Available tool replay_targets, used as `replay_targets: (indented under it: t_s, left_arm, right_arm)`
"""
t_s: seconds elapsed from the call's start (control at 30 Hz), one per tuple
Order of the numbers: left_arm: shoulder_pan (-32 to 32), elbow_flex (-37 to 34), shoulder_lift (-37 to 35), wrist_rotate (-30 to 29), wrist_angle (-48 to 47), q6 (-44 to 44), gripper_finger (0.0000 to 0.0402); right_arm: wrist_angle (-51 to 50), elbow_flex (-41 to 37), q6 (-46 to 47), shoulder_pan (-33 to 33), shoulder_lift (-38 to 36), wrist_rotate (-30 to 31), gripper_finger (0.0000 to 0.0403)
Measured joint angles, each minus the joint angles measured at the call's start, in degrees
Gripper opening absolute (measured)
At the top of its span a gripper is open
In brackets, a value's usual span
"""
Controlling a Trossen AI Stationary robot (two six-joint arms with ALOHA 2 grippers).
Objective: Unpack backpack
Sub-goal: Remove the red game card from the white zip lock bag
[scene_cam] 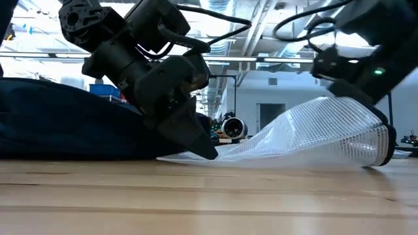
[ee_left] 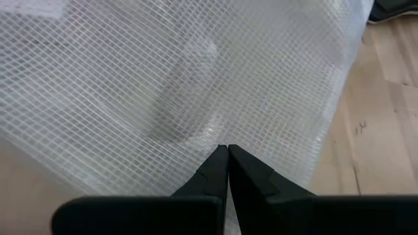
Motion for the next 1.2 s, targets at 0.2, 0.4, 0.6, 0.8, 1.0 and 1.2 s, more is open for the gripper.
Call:
replay_targets:
  t_s: [0.2, 0.4, 0.6, 0.8, 1.0, 1.2]
  left_arm:
    - [-0.33, 0.0, 0.0, -0.02, -0.21, -0.35, 0.0]
    - [-0.35, 0.02, -0.02, -0.04, -0.32, -0.37, 0.0]
    - [-0.35, 0.02, -0.07, -0.04, -0.15, -0.37, 0.0]
    - [-0.35, 0.09, -0.07, -0.09, 0.38, -0.37, 0.0]
    - [-0.35, 0.11, -0.07, -0.13, 0.31, -0.37, 0.0]
    - [-0.8, 0.1, -0.55, -0.26, -0.27, -0.37, 0.0]
  right_arm:
    - [-0.2, -1.67, -1.84, 4.73, -0.23, -4.26, 0.0178]
    - [-1.74, -1.67, -2.82, 7.37, -0.03, -4.55, 0.0173]
    - [-1.45, -1.72, -1.65, 4.04, 2.29, 0.71, 0.0149]
    - [20.45, -1.61, -10.38, -1.44, 7.12, 2.68, 0.0135]
    - [38.76, -1.62, -17.24, -6.51, 15.48, 2.54, 0.0182]
    - [51.43, -1.62, -17.11, -8.41, 20.7, -3.47, 0.0258]
